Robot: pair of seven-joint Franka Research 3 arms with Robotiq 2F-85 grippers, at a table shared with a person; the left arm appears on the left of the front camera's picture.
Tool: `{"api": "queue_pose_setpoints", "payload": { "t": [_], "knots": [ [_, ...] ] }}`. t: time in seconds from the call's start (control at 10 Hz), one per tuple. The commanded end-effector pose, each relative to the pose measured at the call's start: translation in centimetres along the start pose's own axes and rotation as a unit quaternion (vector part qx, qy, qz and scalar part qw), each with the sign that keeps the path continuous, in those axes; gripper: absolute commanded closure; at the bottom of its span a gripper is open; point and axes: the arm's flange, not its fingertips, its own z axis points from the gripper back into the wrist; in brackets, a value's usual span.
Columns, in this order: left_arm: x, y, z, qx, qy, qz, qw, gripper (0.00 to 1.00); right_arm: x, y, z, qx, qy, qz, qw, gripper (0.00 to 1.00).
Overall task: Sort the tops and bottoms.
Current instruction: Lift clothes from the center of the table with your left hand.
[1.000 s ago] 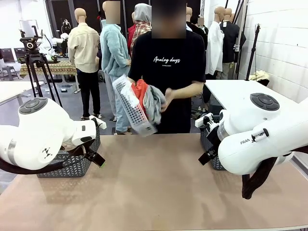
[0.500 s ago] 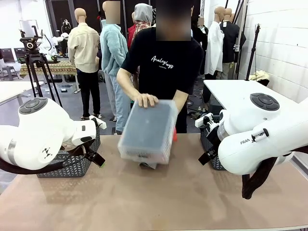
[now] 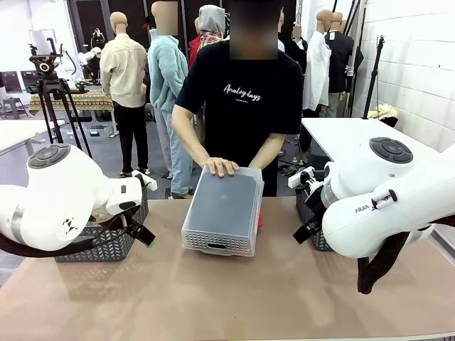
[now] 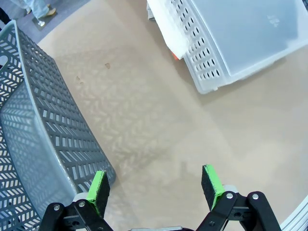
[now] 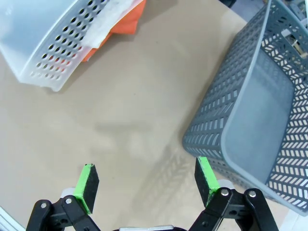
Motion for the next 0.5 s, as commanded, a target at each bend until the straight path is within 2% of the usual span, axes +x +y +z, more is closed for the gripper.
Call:
{"api": "queue_pose_setpoints", "payload": {
  "t": [0.0, 0.4],
  "knots": [
    [-0.04, 0.14, 0.00, 0.000, 0.000, 0.002, 1.000, 0.00, 0.00, -0.01, 0.00, 0.000, 0.000, 0.000, 1.000, 0.00],
    [-0.04, 0.14, 0.00, 0.000, 0.000, 0.002, 1.000, 0.00, 0.00, -0.01, 0.00, 0.000, 0.000, 0.000, 1.000, 0.00]
  ]
}}
